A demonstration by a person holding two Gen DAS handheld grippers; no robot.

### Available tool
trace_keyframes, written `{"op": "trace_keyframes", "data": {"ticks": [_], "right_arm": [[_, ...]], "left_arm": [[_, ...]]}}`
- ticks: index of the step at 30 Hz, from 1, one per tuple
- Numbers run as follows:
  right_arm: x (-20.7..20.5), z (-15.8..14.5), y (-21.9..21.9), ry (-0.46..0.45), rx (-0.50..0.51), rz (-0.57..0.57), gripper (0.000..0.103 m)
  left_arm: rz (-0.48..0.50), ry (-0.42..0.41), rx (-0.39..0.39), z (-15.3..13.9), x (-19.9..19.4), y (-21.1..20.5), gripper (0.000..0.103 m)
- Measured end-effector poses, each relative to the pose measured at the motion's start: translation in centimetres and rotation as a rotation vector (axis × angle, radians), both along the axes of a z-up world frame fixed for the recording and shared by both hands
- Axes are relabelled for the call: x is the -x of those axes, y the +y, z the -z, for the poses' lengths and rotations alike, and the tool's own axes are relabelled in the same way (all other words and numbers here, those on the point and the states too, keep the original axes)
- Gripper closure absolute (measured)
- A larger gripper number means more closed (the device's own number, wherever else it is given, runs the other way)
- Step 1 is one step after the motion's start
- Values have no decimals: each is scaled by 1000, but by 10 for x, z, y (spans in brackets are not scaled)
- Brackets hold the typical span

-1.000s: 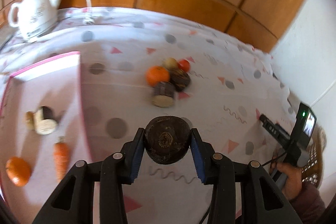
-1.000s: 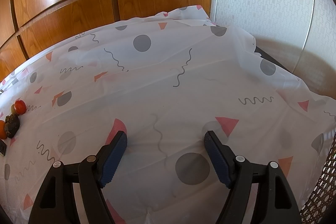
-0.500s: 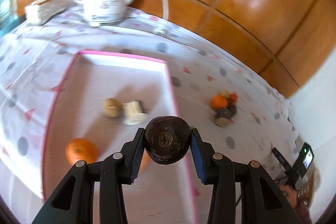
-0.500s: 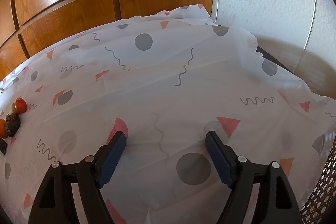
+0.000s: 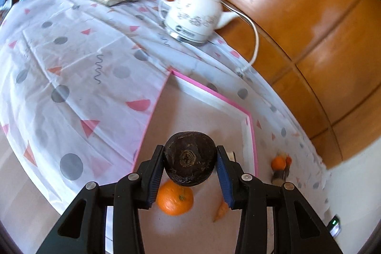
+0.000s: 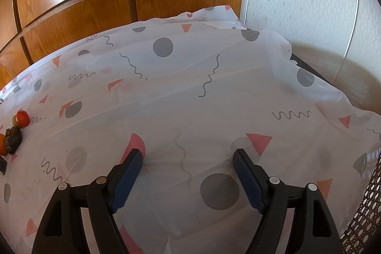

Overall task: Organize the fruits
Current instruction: 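Carry the dark round vegetable into the pink tray and open the left gripper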

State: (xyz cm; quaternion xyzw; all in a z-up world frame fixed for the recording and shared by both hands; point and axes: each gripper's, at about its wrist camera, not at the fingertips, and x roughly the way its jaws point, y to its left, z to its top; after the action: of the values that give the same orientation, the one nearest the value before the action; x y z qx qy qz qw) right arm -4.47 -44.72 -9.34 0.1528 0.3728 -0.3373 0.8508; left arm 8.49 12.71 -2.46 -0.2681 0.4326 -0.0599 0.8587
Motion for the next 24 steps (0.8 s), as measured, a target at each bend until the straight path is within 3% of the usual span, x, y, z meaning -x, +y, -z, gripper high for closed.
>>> {"op": "trace_keyframes", "data": {"ticks": [6, 15, 24], "right_arm": [[0, 0, 0, 0, 0, 0, 23], [0, 1, 0, 6, 4, -1, 23], [0, 0, -1, 18, 2, -3, 23]], "left_arm": [[-29, 35, 10, 11, -18, 2, 60], [31, 54, -123, 23, -34, -28, 60], [10, 35, -226, 15, -12, -34, 57]]}}
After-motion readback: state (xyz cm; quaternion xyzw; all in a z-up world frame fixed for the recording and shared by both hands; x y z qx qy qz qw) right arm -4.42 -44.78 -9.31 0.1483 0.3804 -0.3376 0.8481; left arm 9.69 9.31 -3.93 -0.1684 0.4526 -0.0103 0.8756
